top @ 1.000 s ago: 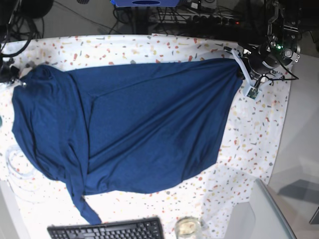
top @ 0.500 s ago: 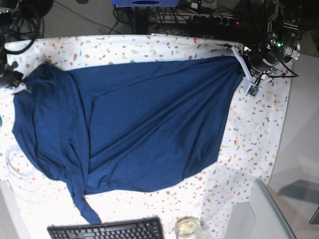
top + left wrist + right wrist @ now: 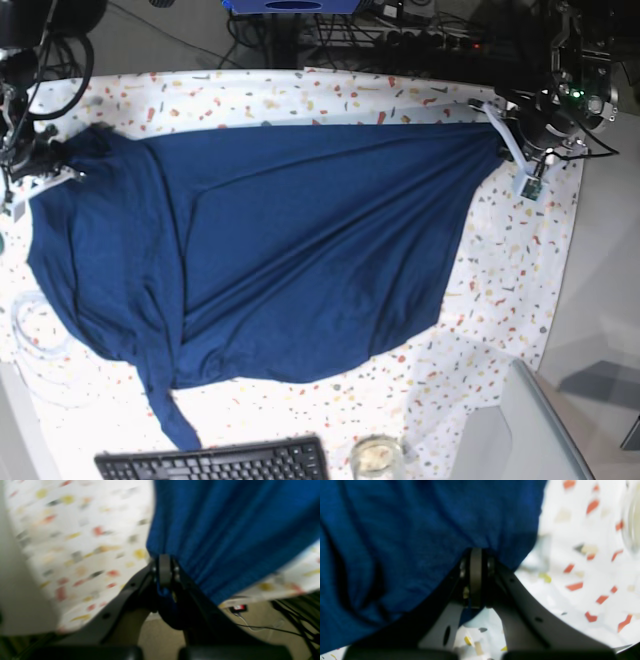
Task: Layout the t-shirt on the table in an organized manner, then fold the t-shirt properly
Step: 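Hold the shirt edge with both grippers and pull it taut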
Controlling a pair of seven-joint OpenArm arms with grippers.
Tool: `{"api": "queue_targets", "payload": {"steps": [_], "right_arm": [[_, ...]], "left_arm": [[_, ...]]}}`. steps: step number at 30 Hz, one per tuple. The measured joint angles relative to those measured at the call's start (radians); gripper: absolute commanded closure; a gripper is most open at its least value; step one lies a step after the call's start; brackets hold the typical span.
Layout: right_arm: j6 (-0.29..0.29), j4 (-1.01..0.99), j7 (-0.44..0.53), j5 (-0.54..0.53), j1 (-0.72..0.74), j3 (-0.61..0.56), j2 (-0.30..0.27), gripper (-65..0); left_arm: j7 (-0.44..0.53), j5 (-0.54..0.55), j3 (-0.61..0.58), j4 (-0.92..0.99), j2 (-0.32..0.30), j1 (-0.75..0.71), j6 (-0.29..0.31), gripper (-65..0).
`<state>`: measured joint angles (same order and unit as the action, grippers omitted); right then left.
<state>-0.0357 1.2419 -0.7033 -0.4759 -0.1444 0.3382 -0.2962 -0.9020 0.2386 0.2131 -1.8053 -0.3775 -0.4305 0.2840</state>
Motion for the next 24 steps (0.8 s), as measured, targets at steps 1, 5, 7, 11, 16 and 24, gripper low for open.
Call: {"api": "queue_targets", "payload": {"steps": [1, 5, 7, 11, 16, 24], "right_arm": [[0.001, -0.001, 0.007, 0.000, -0.003, 0.000, 0.000, -2.0], [0.002, -0.001, 0.021, 0.000, -0.028, -0.002, -0.035, -2.0], [0.002, 0.000, 0.019, 0.003, -0.037, 0.003, -0.039, -2.0], [0.002, 0.055, 0.007, -0.010, -0.058, 0.001, -0.029, -2.0], [-0.004, 0.251, 0.022, -0.014, -0.127, 0.193, 0.089, -3.0], [-0.274, 0.209, 0.024, -0.001, -0.085, 0.429, 0.234, -40.7]], "left_arm": [[-0.001, 0.001, 0.010, 0.000, -0.002, 0.001, 0.000, 0.0], [0.000, 0.002, 0.013, 0.000, -0.002, 0.000, 0.000, 0.0], [-0.003, 0.002, 0.007, 0.000, -0.002, 0.000, 0.000, 0.0], [-0.003, 0.000, 0.004, 0.000, 0.016, 0.001, 0.000, 0.0], [-0.003, 0.003, 0.001, 0.001, 0.039, -0.001, 0.000, 0.0], [-0.003, 0.004, 0.002, 0.001, 0.037, -0.002, 0.000, 0.0]]}}
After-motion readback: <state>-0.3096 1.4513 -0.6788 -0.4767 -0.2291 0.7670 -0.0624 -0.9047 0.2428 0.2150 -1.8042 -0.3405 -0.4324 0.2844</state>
